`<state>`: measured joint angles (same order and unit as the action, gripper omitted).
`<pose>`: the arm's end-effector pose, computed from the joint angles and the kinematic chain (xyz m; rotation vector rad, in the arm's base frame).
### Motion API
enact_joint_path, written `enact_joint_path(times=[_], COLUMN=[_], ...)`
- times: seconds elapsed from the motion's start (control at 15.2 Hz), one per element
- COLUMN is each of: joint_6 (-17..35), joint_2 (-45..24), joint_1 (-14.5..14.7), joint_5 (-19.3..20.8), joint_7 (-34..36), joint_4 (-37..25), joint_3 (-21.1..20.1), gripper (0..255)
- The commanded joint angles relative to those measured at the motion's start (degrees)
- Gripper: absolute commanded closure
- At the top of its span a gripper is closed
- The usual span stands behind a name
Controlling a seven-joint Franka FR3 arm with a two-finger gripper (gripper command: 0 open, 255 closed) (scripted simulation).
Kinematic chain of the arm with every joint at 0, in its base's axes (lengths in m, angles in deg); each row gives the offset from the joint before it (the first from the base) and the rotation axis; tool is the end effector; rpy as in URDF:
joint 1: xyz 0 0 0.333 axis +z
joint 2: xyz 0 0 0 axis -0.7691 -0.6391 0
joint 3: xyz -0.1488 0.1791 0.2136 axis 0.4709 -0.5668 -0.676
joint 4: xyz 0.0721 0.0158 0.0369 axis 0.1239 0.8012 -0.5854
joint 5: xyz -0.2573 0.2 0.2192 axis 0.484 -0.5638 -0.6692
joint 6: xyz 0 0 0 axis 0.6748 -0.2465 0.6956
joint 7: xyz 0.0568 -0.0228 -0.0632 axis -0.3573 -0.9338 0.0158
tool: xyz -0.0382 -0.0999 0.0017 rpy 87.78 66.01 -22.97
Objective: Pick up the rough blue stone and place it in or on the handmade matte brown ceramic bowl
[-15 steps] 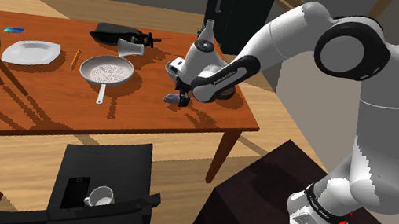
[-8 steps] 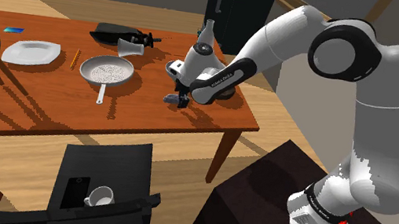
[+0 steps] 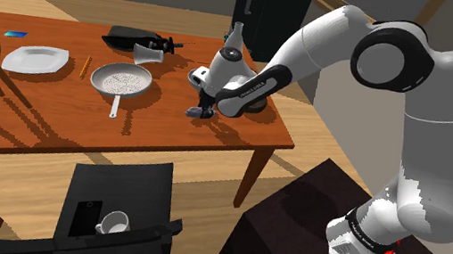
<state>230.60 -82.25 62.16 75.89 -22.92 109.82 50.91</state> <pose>0.6340 0.1663 0.2070 2.3697 1.7105 0.3725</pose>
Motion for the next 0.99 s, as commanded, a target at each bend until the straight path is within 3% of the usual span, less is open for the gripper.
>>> enact_joint_path(times=[0.0, 0.86, 0.92], joint_6=[0.02, -4.34, -4.34], joint_2=[-0.25, 4.38, 4.38], joint_1=[-0.04, -0.79, -0.79], joint_5=[0.02, -1.25, -1.25], joint_7=[-0.01, -1.31, -1.31], joint_4=[0.36, 0.67, 0.67], joint_3=[0.03, -1.36, -1.36], gripper=[255, 255, 0])
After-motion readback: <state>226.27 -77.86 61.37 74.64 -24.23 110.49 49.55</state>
